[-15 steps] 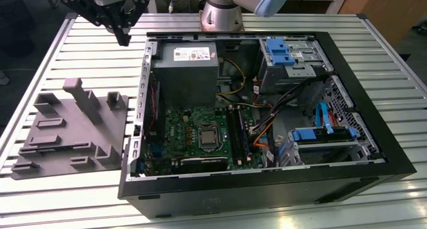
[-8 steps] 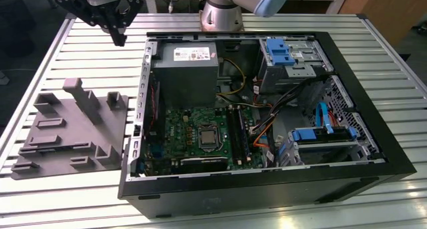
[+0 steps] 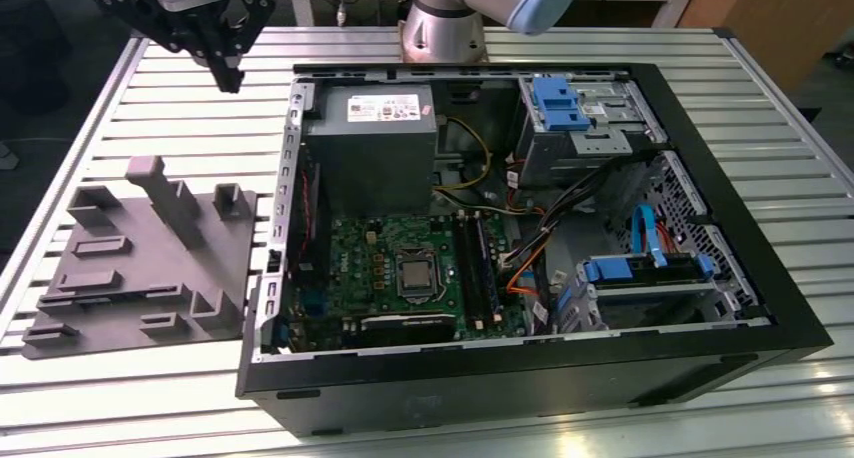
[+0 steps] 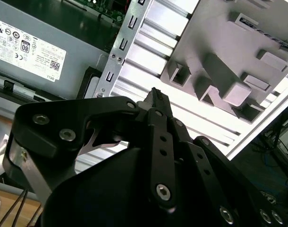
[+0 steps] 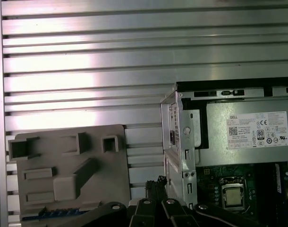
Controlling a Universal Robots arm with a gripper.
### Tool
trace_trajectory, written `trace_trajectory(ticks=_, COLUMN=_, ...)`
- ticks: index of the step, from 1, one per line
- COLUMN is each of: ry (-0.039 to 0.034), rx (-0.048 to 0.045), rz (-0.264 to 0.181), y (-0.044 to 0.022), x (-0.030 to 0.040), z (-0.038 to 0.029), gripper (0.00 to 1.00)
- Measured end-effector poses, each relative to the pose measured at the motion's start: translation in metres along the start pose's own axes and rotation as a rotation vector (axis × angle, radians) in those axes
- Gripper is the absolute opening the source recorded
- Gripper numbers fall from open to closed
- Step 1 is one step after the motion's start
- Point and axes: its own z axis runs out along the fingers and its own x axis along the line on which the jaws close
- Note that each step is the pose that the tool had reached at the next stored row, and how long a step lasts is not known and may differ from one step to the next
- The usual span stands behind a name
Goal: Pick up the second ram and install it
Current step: 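Reach for the second ram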
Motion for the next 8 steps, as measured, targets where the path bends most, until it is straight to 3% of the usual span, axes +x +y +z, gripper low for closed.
trace_trajectory(ticks=8, ry=-0.0001, rx=-0.0002, rz=0.0, y=-0.0009, x=0.0088, z=-0.0003, gripper=0.11)
